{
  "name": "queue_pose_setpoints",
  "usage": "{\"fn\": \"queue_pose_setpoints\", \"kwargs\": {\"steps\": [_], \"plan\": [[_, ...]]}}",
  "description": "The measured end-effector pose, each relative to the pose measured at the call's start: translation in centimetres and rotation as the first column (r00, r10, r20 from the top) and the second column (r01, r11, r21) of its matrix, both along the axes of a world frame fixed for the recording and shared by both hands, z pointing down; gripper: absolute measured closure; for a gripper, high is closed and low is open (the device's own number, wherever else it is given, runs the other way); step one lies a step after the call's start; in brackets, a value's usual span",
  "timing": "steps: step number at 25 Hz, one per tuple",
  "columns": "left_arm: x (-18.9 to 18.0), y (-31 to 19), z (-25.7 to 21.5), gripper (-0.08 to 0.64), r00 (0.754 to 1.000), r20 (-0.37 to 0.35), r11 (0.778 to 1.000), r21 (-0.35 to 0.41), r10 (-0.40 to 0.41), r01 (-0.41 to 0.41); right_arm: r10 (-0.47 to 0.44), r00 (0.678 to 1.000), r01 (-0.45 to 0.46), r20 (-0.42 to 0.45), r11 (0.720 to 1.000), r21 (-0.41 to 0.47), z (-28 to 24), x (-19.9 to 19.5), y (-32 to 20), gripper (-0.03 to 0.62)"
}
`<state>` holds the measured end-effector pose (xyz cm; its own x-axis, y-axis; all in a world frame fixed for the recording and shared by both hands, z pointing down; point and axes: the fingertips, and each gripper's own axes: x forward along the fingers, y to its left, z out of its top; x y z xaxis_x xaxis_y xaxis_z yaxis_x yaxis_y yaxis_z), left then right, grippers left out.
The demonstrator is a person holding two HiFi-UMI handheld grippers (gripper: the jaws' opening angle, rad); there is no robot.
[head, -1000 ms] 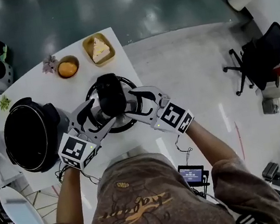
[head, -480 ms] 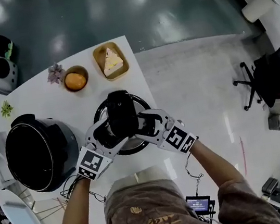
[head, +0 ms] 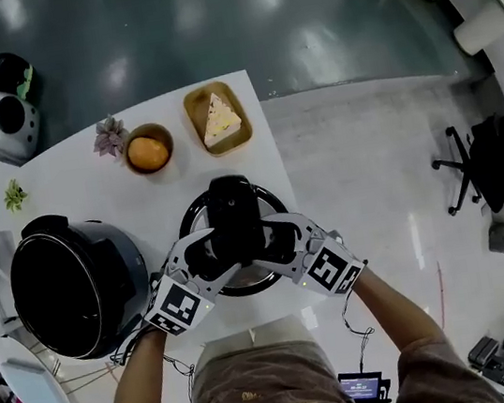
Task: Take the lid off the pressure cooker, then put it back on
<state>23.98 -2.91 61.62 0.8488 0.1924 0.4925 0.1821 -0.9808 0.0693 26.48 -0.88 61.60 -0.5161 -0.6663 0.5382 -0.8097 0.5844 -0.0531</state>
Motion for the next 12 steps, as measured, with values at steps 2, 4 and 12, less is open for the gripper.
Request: {"fn": "queue_pose_setpoints", "kwargs": {"steps": [2, 4, 12], "plan": [[0.03, 0.00, 0.15, 0.265, 1.000, 0.012, 1.000, 0.009, 0.005, -0.005, -0.022, 1.000, 0.022, -0.015, 1.000, 0.004, -0.27, -0.64, -0.32, 0.327], [0.14, 0.01, 0.12, 0.267, 1.000, 0.014, 1.000, 0.016, 0.007, -0.007, -0.030, 0.999, 0.030, -0.015, 1.000, 0.006, -0.45, -1.15, -0.72, 0.327], [0.44, 0.09, 0.00, 0.287, 1.000, 0.022, 1.000, 0.010, 0.007, -0.007, -0.031, 0.999, 0.031, -0.029, 1.000, -0.006, -0.53, -0.86, -0.88, 0.325]]}}
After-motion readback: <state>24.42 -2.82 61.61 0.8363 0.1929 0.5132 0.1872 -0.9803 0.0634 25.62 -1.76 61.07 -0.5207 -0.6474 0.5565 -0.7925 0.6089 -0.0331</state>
